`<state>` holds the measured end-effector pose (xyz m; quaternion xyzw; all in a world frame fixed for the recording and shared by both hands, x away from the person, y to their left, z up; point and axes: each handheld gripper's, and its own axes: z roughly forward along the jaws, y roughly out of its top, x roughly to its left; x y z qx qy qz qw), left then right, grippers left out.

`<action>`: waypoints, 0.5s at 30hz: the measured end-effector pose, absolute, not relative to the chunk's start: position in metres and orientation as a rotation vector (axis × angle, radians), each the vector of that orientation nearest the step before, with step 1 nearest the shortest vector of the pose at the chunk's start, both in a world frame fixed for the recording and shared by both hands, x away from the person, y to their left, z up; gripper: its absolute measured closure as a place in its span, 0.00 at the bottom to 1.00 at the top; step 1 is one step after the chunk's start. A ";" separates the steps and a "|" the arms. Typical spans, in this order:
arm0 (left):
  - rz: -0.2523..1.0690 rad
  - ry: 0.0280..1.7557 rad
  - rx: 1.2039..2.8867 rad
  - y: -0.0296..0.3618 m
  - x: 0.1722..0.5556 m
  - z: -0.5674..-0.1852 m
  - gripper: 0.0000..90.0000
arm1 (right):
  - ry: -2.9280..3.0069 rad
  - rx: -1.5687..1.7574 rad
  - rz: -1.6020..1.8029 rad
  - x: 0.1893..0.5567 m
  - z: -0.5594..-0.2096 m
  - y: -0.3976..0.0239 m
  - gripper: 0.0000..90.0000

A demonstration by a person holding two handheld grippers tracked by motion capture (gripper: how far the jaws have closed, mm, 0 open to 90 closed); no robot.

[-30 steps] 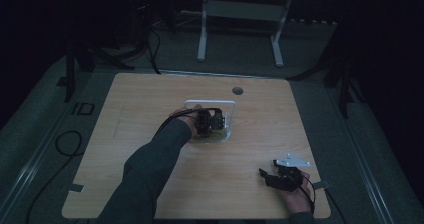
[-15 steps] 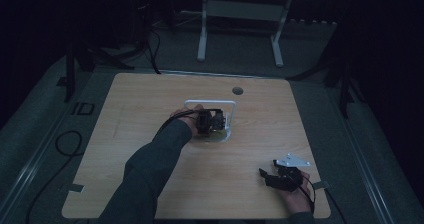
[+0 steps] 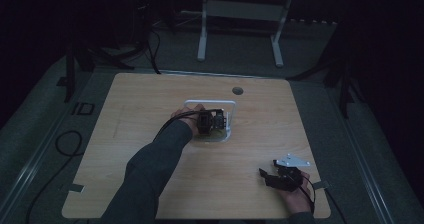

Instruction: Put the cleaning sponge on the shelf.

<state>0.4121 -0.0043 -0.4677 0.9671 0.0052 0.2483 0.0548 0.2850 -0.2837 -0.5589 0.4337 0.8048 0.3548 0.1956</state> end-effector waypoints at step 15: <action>0.796 0.034 2.910 -0.003 0.407 -0.461 0.70 | 2.255 1.216 0.994 0.285 -0.559 -0.284 0.34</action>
